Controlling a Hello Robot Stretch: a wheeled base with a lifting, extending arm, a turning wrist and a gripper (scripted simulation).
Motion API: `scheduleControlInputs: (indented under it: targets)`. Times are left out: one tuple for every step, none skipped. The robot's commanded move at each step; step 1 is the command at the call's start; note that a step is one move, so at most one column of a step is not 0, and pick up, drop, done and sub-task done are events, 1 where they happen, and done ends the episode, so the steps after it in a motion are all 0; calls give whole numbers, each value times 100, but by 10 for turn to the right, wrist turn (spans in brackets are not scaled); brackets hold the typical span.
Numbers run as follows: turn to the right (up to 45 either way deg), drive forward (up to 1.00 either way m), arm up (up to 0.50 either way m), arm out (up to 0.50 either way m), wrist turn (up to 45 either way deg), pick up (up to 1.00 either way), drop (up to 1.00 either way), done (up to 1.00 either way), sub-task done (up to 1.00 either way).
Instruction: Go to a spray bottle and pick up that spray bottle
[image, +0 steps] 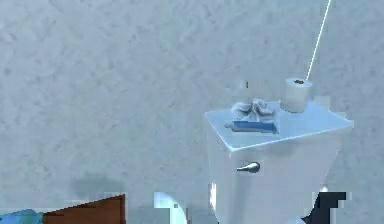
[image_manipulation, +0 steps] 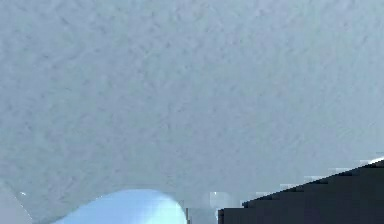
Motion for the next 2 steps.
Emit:
scheduleControlInputs:
  targets:
    - [-450, 0, 0, 0, 0, 0, 0, 0, 0]
    - [-450, 0, 0, 0, 0, 0, 0, 0, 0]
